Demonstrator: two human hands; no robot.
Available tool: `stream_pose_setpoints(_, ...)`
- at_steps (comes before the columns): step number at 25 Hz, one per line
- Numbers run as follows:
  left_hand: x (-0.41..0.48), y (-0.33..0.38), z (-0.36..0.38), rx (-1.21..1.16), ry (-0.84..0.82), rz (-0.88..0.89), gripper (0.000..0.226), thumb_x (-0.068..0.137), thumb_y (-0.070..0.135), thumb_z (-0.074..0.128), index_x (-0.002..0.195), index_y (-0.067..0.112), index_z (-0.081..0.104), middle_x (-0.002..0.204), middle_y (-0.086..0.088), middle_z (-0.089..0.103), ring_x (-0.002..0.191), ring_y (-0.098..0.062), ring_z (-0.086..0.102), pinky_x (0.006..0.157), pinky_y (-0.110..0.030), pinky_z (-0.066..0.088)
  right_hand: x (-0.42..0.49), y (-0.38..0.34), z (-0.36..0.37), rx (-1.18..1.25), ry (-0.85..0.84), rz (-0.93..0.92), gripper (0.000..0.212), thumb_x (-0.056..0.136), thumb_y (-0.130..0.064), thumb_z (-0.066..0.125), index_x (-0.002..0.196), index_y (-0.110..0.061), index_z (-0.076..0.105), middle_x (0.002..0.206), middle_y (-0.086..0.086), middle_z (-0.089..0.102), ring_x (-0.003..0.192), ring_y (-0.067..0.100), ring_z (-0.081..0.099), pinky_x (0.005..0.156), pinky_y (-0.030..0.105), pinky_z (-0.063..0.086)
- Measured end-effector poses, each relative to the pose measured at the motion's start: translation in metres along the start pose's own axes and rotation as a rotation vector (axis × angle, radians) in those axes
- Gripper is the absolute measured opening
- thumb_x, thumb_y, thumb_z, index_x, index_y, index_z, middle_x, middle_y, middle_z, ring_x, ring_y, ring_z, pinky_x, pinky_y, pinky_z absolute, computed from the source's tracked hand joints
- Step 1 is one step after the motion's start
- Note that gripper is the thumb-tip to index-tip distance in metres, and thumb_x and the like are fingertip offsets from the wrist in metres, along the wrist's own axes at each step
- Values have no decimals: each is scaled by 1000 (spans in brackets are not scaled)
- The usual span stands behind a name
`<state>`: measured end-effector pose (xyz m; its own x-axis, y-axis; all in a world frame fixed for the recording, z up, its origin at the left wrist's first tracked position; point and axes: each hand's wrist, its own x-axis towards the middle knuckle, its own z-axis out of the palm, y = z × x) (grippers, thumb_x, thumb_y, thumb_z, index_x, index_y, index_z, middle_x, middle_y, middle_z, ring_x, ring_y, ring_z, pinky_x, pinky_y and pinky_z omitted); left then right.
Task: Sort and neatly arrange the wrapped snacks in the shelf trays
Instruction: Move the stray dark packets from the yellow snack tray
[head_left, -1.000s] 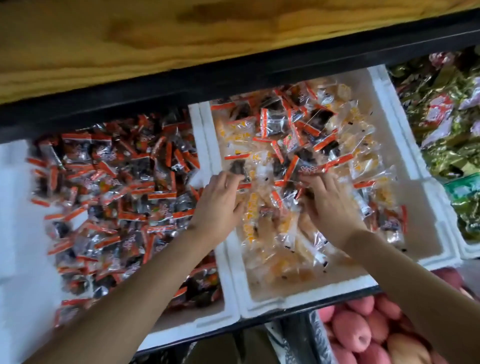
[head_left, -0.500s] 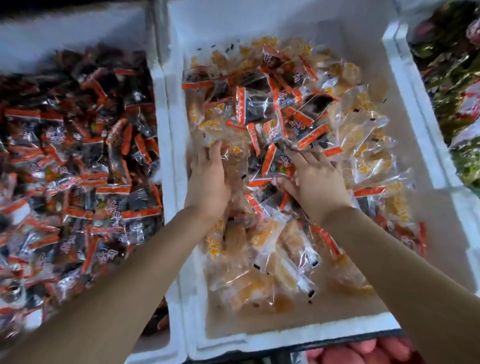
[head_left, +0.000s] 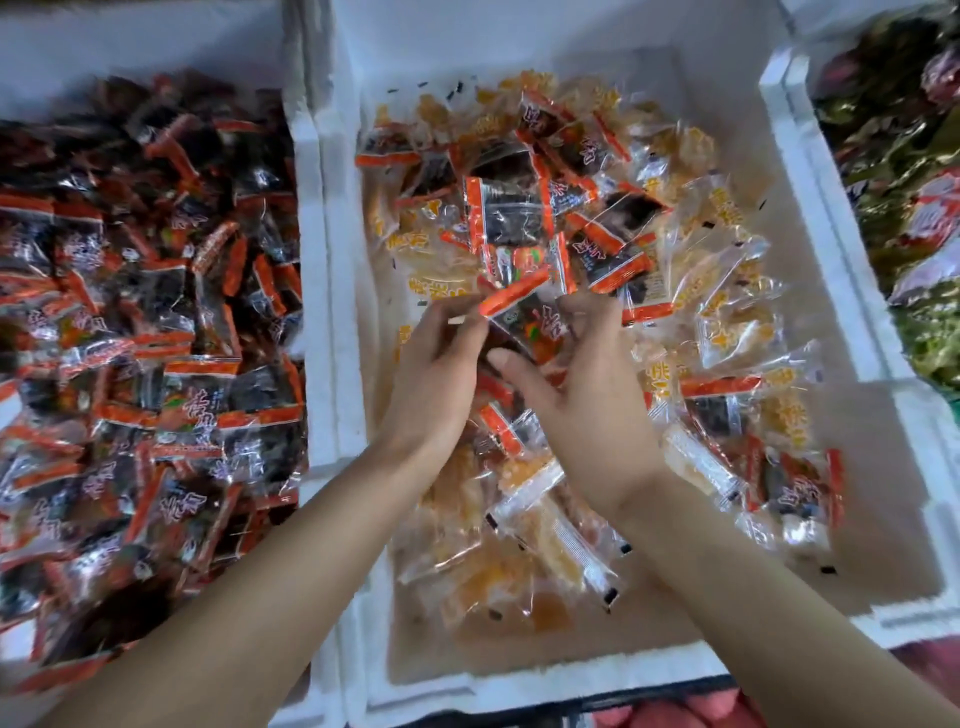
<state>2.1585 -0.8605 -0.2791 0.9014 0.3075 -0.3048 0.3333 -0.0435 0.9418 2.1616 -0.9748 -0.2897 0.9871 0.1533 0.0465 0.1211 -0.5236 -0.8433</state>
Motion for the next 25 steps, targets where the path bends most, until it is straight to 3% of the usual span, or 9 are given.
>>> stream_pose_setpoints(3, -15, -3, -2, -297, -200, -155, 48, 94, 53, 42, 97, 12, 66, 84, -16, 68, 76, -24, 64, 85, -38, 49, -7, -4, 10, -22, -18, 11, 58, 81, -31, 68, 121, -8, 33, 110, -2, 38, 106, 16, 43, 88, 27, 40)
stream_pose_setpoints(5, -23, -6, -11, -252, -251, -173, 71, 76, 69, 52, 116, 11, 60, 99, -27, 63, 85, -41, 59, 88, -50, 50, -15, -8, 14, -80, -67, -42, 59, 79, -30, 67, 122, -3, 35, 109, -2, 31, 102, 11, 37, 89, 23, 37)
stream_pose_setpoints(7, -28, -4, -20, -124, -165, -81, 51, 77, 46, 69, 116, 14, 58, 89, -12, 67, 69, -29, 62, 65, -36, 55, -22, -12, 15, -81, -177, -105, 64, 74, -27, 71, 125, -5, 38, 111, -3, 32, 103, 10, 39, 93, 25, 39)
stream_pose_setpoints(9, -24, -6, -33, -60, -8, 22, 28, 81, 16, 71, 108, 20, 62, 87, 4, 71, 74, -9, 69, 59, -15, 51, -18, -14, 7, -95, -232, -123, 80, 69, -39, 76, 132, -9, 37, 117, -6, 37, 112, 10, 45, 98, 24, 39)
stream_pose_setpoints(13, -15, -9, -55, 19, 75, 44, 31, 79, 12, 74, 105, 27, 65, 85, 13, 71, 73, 2, 67, 60, -8, 48, 34, 1, -7, -254, -26, -67, 78, 83, -27, 68, 144, -8, 23, 142, 6, 34, 133, 17, 30, 112, 29, 26)
stream_pose_setpoints(16, -13, -10, -60, 89, 139, 43, 21, 78, 13, 75, 92, 26, 66, 70, 14, 67, 60, 6, 61, 51, -7, 45, 75, 7, 2, -314, -112, 33, 85, 86, -31, 66, 147, -9, 11, 150, 9, 22, 140, 21, 18, 114, 31, 17)
stream_pose_setpoints(19, -13, -9, -64, 116, 129, 67, 24, 77, 13, 76, 84, 31, 61, 64, 20, 66, 59, 8, 60, 54, -6, 45, 86, 8, 17, -295, -105, 104, 86, 80, -38, 71, 142, -6, 21, 141, 13, 35, 132, 27, 31, 111, 36, 29)
stream_pose_setpoints(21, -16, -6, -66, 138, 130, 104, 27, 78, 12, 74, 83, 34, 59, 68, 20, 66, 63, 8, 61, 57, -5, 45, 81, 6, 21, -319, -74, 117, 66, 79, -38, 71, 129, -9, 39, 124, 11, 53, 118, 28, 47, 99, 39, 42)
stream_pose_setpoints(25, -19, -4, -76, 166, 192, 151, 25, 81, 10, 69, 85, 33, 59, 80, 11, 65, 66, 2, 60, 57, -7, 43, 48, -12, 21, -416, -45, -99, 36, 85, -37, 65, 109, -12, 58, 103, 2, 63, 96, 21, 58, 79, 33, 49)
